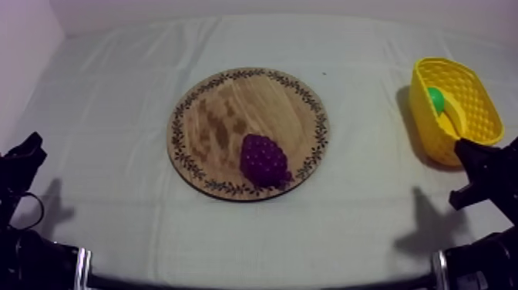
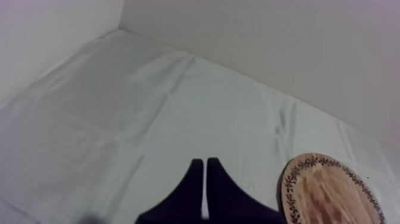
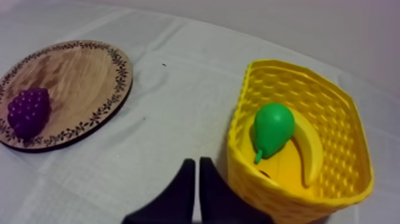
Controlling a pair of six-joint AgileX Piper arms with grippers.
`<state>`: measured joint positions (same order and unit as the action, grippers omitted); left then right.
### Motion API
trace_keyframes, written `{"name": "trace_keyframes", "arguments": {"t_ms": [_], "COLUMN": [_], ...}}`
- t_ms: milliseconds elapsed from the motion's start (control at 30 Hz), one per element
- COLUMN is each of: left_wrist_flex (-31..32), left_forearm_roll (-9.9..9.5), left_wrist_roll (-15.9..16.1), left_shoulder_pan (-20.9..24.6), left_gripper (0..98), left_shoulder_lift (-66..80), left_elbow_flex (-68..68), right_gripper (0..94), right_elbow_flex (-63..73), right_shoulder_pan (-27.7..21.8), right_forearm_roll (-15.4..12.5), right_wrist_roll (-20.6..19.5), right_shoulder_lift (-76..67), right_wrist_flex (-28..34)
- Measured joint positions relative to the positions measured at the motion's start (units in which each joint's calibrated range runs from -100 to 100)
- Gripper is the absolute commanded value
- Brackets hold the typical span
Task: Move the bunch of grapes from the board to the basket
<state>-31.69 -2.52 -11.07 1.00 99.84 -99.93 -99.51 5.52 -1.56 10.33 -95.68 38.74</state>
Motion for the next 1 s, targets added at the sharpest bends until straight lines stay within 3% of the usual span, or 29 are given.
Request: {"name": "trace_keyframes", "arguments": {"t_ms": [533,867,1000], "left_wrist_flex": [0.0,0.0,0.0], "left_forearm_roll": [0.00,0.00,0.00], "left_wrist_roll": [0.0,0.0,0.0], "left_shoulder_pan": [0.0,0.0,0.0], "left_gripper": [0.0,0.0,0.0], "left_shoulder_lift": [0.0,0.0,0.0], "left_elbow_flex": [0.0,0.0,0.0], "right_gripper": [0.2,0.6,0.6], "right_elbow_flex": [0.0,0.4,1.8], "right_shoulder_pan": [1.2,8.7,12.4], "right_forearm_roll": [0.0,0.0,2.6], "right_wrist_roll": [0.1,-0.5,-2.4], "right_shoulder_lift": [-0.1,-0.1,1.7], "right_wrist_flex": [-0.2,0.4,0.9]}}
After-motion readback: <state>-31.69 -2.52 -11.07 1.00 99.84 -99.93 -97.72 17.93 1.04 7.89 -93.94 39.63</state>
